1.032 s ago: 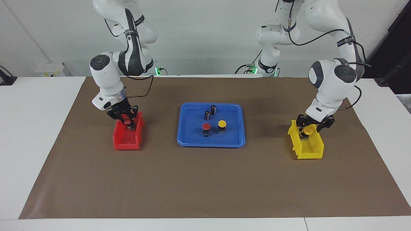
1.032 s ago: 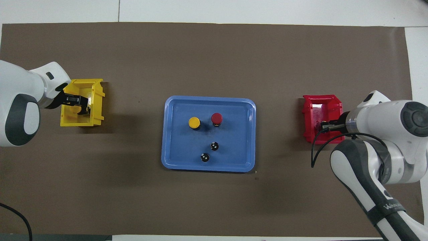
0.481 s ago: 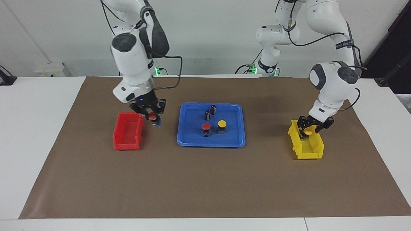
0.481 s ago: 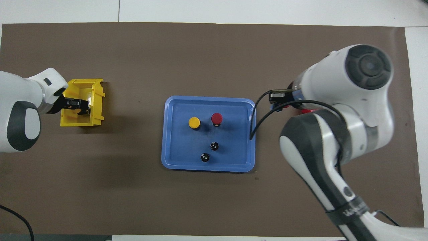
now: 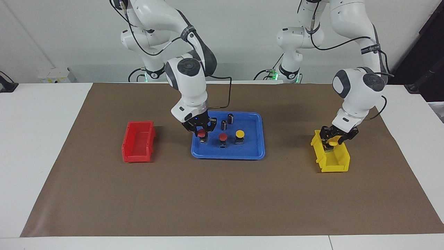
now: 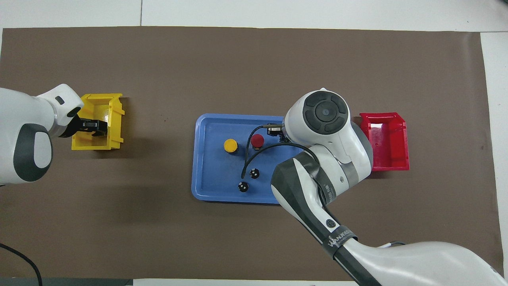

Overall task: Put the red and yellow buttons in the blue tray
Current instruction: 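Place the second red button in the tray with the right gripper, then set the yellow button in the tray while the right gripper withdraws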

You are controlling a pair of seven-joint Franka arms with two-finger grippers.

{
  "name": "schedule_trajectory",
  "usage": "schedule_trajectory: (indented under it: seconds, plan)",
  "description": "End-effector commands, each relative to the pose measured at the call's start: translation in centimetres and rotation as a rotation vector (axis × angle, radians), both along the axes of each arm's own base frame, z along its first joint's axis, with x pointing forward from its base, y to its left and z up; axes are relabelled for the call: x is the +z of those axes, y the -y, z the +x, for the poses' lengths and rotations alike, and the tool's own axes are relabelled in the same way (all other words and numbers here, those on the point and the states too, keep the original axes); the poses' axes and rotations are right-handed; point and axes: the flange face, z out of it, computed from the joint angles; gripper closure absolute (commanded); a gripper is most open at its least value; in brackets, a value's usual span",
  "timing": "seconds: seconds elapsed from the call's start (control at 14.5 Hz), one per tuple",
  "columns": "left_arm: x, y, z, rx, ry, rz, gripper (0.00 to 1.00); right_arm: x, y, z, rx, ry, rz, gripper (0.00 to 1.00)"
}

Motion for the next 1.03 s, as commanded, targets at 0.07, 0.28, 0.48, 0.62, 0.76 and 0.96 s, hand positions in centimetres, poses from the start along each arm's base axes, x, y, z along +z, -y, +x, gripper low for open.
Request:
schedule_trajectory:
  seconds: [0.07, 0.28, 0.48, 0.62, 0.76, 0.96]
  plan:
    - [1.6, -0.9, 0.2, 0.004, 0.028, -0.017, 0.99, -1.6, 0.8, -1.2, -0.009, 0.020, -0.005, 0.75]
    - [6.8, -0.5, 1.5, -0.004, -0.057, -0.024, 0.99, -3.3, -0.6, -1.8, -0.004, 0.007, -0.006, 0.49]
    - [12.7, 2.3, 2.1, 0.000, -0.100, -0.064, 0.99, -1.7, 1.1, -0.2, -0.008, 0.032, -0.029, 0.00]
    - [12.9, 11.4, 1.0, 0.075, -0.101, -0.079, 0.99, 3.7, 4.9, 2.5, -0.078, 0.042, -0.049, 0.00]
    - [11.8, 19.9, -1.7, 0.166, -0.074, -0.098, 0.99, 9.7, 9.0, 4.0, -0.146, 0.034, -0.068, 0.00]
    - [7.9, 28.0, -5.8, 0.183, -0.055, -0.117, 0.99, 16.0, 16.9, 5.0, -0.123, 0.013, -0.091, 0.00]
